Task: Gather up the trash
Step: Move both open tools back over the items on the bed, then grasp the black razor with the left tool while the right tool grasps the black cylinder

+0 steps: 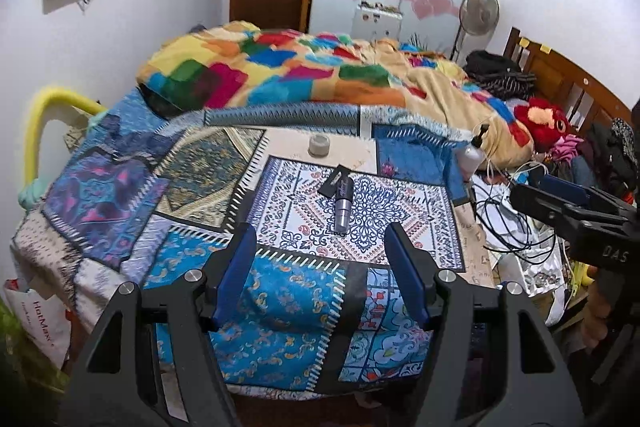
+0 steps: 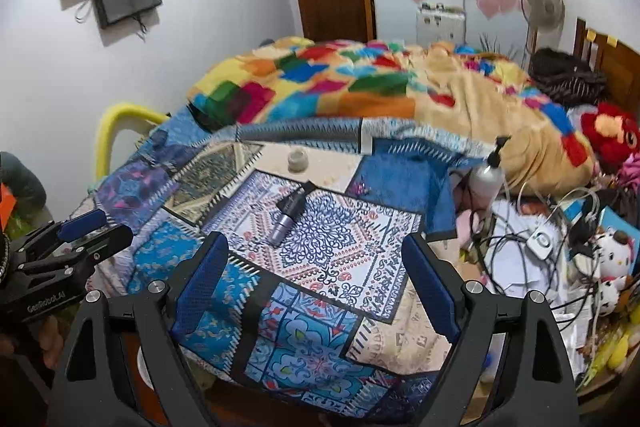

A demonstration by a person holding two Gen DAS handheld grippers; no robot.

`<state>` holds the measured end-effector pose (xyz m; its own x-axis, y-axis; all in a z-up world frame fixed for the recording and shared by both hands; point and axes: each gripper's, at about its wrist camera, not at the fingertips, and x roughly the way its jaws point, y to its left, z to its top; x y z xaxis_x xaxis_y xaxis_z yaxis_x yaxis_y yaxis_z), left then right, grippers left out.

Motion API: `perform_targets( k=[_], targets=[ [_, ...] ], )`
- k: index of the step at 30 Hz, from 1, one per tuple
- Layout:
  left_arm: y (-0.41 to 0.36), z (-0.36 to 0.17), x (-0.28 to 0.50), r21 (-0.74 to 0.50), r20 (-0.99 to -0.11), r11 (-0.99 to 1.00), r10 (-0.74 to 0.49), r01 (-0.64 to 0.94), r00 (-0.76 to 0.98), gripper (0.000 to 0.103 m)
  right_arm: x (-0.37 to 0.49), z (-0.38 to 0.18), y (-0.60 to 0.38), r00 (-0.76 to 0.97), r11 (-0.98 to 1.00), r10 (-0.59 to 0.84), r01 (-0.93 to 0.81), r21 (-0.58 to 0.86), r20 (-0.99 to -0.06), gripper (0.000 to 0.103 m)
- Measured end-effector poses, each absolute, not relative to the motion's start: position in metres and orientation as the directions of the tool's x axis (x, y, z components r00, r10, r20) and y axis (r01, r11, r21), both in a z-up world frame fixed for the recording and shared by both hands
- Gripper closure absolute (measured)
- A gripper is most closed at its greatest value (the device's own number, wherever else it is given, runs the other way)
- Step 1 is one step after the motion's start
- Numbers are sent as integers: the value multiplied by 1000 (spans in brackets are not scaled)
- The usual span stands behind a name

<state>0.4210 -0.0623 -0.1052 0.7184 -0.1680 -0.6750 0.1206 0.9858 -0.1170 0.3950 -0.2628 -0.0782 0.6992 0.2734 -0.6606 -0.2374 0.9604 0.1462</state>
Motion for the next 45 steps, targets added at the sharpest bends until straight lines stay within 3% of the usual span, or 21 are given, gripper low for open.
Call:
perform_targets(
  k=[11,17,22,26,27,38,42,45],
  targets=[
    [-47,-166,493,-141,-717,985,-173,102,675,37,482,-145,-237,576,944,331,-210,256,-748,20],
    [-34,-192,525,-133,-738,988,-155,84,657,37,526,-181,-207,508,931,364,-210,297,-781,38],
    [-25,-208,544,-131,-749,988,-151,80,645,37,553,-211,-189,441,929,369,-197,313,-818,60],
    [-23,-216,557,-122,-755,988,-152,91,638,37,557,-221,-182,446,938,345,-196,287,-826,63],
    [-24,-217,560,-119,-756,988,-153,96,636,37,557,-221,-181,454,940,338,-198,276,-825,72],
    [-82,-240,616,-103,-797,956,-244,275,552,37,539,-212,-223,528,949,316,-177,262,-788,76],
    [-107,-251,632,-25,-813,949,-203,315,546,38,542,-204,-235,548,952,307,-159,264,-778,76],
    [-117,-257,643,-8,-820,946,-193,325,540,46,542,-202,-245,556,951,305,-146,271,-773,77]
  ],
)
